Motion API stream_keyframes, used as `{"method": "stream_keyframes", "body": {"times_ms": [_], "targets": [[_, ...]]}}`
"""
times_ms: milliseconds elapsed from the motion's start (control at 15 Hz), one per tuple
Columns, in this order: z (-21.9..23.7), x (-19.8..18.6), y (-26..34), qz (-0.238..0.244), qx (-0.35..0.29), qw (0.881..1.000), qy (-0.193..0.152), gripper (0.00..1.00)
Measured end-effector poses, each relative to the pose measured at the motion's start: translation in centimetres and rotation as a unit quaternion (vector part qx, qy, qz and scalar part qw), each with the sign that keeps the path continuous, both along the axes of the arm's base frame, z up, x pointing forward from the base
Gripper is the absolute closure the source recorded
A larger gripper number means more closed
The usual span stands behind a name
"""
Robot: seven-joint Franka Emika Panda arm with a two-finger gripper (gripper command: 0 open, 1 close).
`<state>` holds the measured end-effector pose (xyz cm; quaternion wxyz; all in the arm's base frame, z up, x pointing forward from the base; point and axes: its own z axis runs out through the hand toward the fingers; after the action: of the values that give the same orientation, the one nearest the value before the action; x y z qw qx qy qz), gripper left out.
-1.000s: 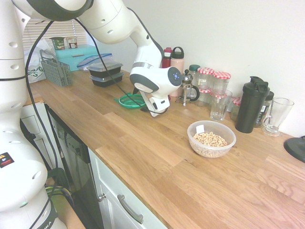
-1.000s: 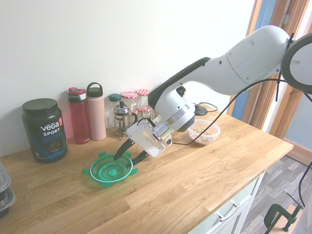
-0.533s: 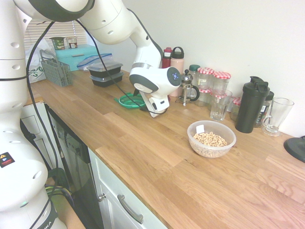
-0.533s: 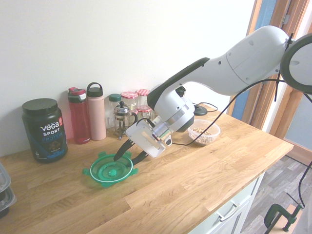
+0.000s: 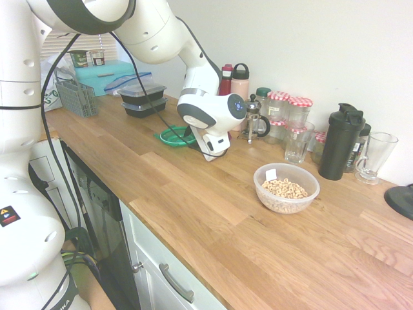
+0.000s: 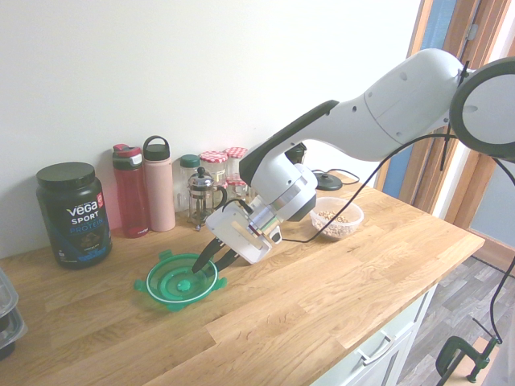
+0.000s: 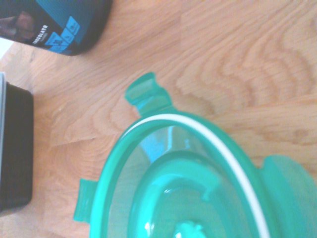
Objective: Cover the lid of food container
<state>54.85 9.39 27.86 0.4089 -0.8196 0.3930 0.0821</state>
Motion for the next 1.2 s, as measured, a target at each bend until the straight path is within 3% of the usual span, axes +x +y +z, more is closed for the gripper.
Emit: {"method": "stream_keyframes", "body": {"times_ms": [600,733,1000,1200], "targets": [[1.5,1.8,-1.1,0.015,-0.029,0.999,0.002,1.00],[3.7,2.5,-1.3,0.035,-0.072,0.997,0.017,1.00],[13.0,1.2,-1.6,0.052,-0.208,0.976,0.019,1.00],[18.0,0.4,-3.0,0.062,-0.313,0.948,0.019,1.00]]}}
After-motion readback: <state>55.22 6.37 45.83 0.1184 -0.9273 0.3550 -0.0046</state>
